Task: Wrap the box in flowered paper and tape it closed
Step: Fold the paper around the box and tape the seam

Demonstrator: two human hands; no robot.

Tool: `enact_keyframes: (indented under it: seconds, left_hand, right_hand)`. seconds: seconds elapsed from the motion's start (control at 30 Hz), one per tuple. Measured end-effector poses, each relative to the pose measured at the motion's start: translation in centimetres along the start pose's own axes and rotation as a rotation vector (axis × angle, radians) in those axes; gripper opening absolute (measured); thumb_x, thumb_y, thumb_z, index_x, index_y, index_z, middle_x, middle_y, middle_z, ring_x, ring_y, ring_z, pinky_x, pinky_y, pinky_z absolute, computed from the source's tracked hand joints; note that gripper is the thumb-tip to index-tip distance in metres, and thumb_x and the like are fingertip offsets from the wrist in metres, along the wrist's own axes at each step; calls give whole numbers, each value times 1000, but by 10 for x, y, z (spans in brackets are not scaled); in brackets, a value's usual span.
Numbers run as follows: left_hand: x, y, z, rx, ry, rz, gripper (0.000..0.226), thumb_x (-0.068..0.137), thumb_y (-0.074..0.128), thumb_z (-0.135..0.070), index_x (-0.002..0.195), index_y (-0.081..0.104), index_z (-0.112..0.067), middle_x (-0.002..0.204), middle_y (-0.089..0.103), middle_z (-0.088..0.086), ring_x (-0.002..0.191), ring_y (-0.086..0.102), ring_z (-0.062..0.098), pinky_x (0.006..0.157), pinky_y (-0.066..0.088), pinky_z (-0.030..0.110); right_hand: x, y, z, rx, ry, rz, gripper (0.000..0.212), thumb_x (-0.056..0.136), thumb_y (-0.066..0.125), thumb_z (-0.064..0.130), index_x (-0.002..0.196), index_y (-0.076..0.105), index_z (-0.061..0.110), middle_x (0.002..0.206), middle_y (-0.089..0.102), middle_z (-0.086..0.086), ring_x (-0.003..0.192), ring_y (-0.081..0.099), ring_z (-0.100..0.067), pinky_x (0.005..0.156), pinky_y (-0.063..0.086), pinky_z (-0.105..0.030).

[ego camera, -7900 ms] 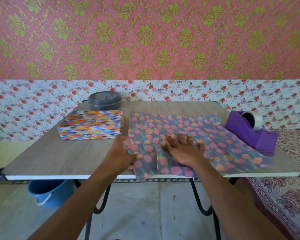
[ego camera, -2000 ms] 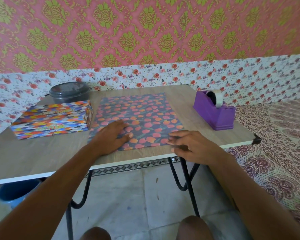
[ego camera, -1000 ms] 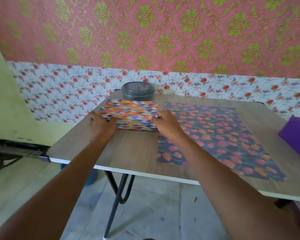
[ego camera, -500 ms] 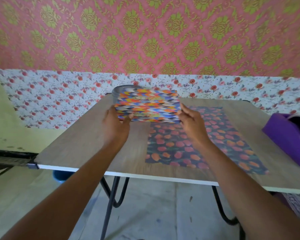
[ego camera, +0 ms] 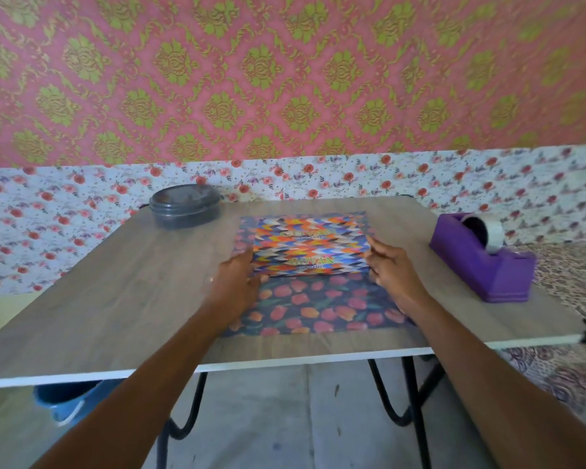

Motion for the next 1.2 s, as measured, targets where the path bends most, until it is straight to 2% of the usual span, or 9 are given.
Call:
enact_keyframes:
  seconds: [0.23, 0.43, 0.53, 0.6, 0.7, 0.87, 1.0, 1.13, 1.2]
  left_hand:
    - [0, 8, 4, 38, 4, 29, 48, 93, 64, -21, 139, 48, -21, 128, 66, 10, 111, 62, 34, 97, 51, 43]
    - [3, 8, 9, 51, -6, 45, 54, 92, 67, -24, 141, 45, -17, 132, 62, 12, 117, 60, 34, 101, 49, 45]
    - [4, 7, 6, 42, -19, 41, 51, 91, 70, -22, 138, 49, -14, 131, 63, 12, 114, 61, 32, 99, 48, 40]
    - [4, 7, 3, 37, -7, 40, 50, 91, 71, -21, 136, 50, -15, 130, 64, 11, 114, 61, 31, 99, 48, 39]
    - [3, 7, 1, 34, -25, 47, 50, 93, 70, -22, 138, 49, -15, 130, 64, 10, 112, 62, 31, 98, 49, 39]
    - [3, 6, 2, 47, -43, 64, 50, 93, 69, -27, 138, 49, -17, 129, 65, 7, 110, 63, 28, 97, 51, 38]
    - [8, -3, -1, 74, -73, 91, 26, 88, 71, -23, 113, 69, -17, 108, 73, 6, 87, 61, 20, 75, 44, 26]
    - [33, -18, 13, -93, -225, 132, 9, 82, 70, -7, 73, 71, -9, 83, 71, 15, 78, 62, 28, 72, 48, 35]
    - [52, -26, 25, -150, -288, 106, 3, 79, 75, -5, 77, 73, -6, 85, 73, 14, 81, 66, 26, 79, 53, 36]
  right_hand:
    - [-5, 1, 4, -162, -131, 27, 48, 105, 54, 15, 152, 44, 16, 66, 44, 8, 59, 39, -4, 63, 34, -29]
    - [1, -3, 4, -260, -91, 124, 55, 106, 53, 27, 158, 35, 19, 69, 43, 13, 65, 41, -1, 78, 36, -31]
    - [-5, -3, 9, -250, -99, 164, 58, 106, 53, 29, 159, 32, 20, 118, 65, 9, 102, 56, -4, 96, 40, -32]
    - [-6, -4, 10, -241, -102, 161, 58, 106, 53, 27, 159, 31, 19, 153, 49, -3, 134, 49, -13, 108, 35, -28]
    - [-6, -4, 8, -229, -98, 180, 58, 107, 52, 23, 160, 29, 19, 161, 37, -5, 147, 37, -17, 111, 27, -22]
    - [-4, -6, 4, -219, -77, 192, 57, 107, 52, 23, 159, 30, 22, 150, 52, 2, 137, 49, -14, 111, 34, -27]
    - [6, -7, 2, -44, 34, 173, 52, 100, 59, 23, 150, 46, 28, 72, 52, 11, 72, 48, -7, 80, 43, -28]
    - [27, -20, 13, 85, 88, -64, 6, 90, 61, 17, 86, 66, 17, 58, 59, 7, 61, 57, -16, 66, 53, -36]
    - [42, -26, 20, 152, 173, -112, 15, 88, 62, 13, 74, 63, 9, 75, 66, -10, 75, 66, -25, 80, 61, -46]
Point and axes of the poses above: each hand's wrist, its own x-axis towards the middle knuckle, its own y-axis out of the palm, z = x × y, the point moved 1 cm from there along x, towards the middle knuckle
